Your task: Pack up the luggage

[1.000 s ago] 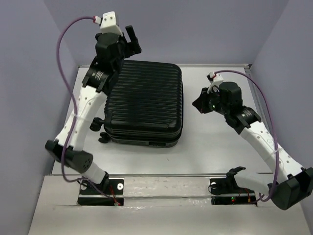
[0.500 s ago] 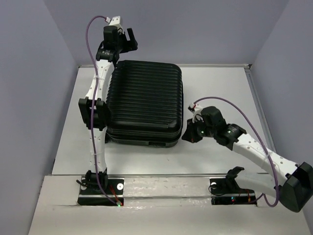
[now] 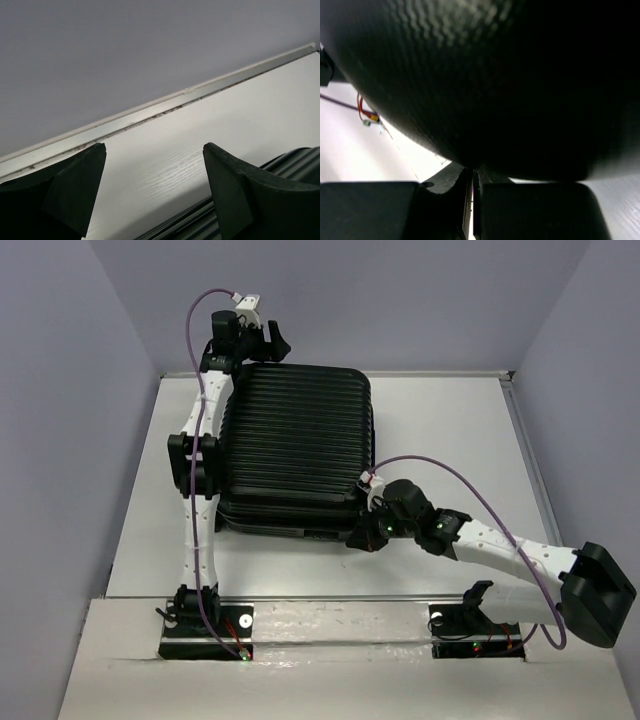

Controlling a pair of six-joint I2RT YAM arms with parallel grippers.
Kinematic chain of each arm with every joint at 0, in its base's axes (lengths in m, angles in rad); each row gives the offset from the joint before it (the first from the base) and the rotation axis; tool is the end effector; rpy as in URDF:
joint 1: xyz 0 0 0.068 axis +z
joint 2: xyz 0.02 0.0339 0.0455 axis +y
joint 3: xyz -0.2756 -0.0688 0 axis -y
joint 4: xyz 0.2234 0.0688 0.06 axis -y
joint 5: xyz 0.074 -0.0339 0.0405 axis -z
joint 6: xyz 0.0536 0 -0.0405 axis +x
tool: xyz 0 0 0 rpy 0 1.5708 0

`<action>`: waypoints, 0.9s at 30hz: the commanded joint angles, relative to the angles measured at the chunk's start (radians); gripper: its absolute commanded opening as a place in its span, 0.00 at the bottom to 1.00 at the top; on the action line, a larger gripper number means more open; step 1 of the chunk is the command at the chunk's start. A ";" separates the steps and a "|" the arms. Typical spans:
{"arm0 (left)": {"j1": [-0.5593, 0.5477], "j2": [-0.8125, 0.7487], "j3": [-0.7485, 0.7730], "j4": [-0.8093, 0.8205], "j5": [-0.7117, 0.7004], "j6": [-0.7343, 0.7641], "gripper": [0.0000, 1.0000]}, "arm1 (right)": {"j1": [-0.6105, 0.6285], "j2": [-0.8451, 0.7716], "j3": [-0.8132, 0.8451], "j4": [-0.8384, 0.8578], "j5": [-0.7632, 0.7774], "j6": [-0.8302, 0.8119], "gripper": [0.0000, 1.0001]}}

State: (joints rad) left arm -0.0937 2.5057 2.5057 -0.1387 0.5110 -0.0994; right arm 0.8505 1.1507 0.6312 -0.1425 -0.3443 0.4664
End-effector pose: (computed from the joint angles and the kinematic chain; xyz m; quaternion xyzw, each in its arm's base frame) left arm 0.5797 -0.0808 0.3205 0.1638 0.7304 -0.2510 0.6138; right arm 0.1378 0.1844 0.2298 -0.2428 0.8546 0.3863 0.2478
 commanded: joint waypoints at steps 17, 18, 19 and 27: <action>-0.014 -0.413 -0.786 -0.001 -0.084 0.069 0.81 | -0.161 0.124 0.145 0.385 0.262 0.137 0.07; -0.015 -0.433 -0.804 -0.010 -0.094 0.060 0.81 | -0.185 0.119 0.145 0.383 0.252 0.132 0.07; -0.014 -0.455 -0.832 -0.007 -0.095 0.047 0.80 | -0.211 0.115 0.144 0.382 0.236 0.121 0.07; -0.014 -0.786 -1.024 0.033 -0.147 -0.112 0.68 | -0.333 -0.045 0.152 0.188 0.216 0.026 0.13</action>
State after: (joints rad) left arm -0.0975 1.8267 1.5547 0.1154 0.3832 -0.0757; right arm 0.5526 1.2045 0.7174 0.0757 -0.1547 0.5743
